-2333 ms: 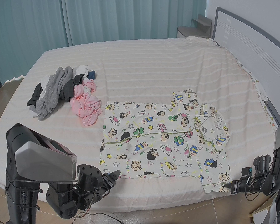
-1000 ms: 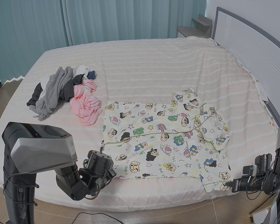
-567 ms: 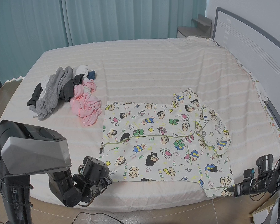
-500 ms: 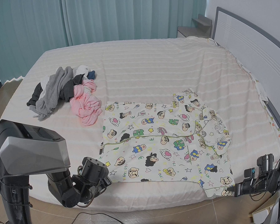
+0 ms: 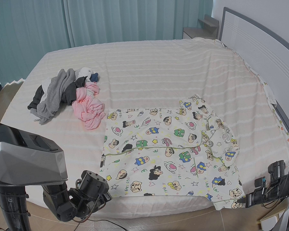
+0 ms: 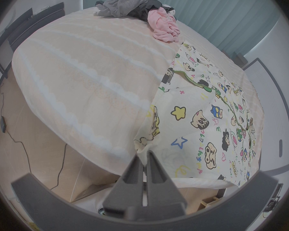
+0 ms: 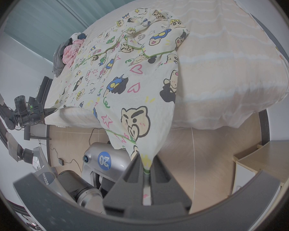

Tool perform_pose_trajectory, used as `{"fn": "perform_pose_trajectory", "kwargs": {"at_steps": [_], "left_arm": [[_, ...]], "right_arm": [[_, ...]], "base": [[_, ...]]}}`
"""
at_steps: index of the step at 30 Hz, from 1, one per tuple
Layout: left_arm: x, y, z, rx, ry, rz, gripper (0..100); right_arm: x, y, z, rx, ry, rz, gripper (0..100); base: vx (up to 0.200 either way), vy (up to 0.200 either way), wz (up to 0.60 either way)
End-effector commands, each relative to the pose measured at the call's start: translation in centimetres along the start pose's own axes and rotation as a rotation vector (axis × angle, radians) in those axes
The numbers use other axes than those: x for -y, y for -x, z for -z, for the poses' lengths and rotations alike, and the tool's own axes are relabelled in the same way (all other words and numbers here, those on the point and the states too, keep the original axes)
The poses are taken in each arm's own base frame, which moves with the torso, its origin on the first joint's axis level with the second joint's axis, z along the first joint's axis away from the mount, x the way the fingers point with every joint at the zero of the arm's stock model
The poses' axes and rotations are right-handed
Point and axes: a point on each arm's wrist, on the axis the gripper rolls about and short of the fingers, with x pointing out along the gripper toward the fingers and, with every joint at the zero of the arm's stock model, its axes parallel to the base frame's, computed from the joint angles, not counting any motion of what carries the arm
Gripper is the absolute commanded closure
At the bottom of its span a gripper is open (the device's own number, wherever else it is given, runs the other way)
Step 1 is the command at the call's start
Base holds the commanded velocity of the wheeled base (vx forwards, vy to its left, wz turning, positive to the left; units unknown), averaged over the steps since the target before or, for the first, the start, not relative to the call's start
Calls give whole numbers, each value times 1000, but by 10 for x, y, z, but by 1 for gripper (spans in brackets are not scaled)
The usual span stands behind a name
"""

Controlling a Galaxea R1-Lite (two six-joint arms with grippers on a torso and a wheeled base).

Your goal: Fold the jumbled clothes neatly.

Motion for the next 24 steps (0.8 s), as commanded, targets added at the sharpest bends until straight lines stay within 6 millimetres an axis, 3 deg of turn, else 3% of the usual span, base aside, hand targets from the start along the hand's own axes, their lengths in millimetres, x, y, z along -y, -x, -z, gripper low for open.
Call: {"fn": "perform_pose_trajectory", "kwargs": {"at_steps": [1, 15, 24], "left_arm": [[-5, 6, 7, -20, -19, -10, 100], [-17, 29, 26, -78, -30, -22, 100], [-13, 32, 24, -67, -20, 6, 100]], "right_arm": [[-5, 11, 4, 7, 14, -11, 100], [-9, 25, 15, -66, -22, -17, 100], [-7, 27, 18, -75, -15, -25, 100]], "base": [[0, 0, 0], [0, 0, 0], [0, 0, 0]]}}
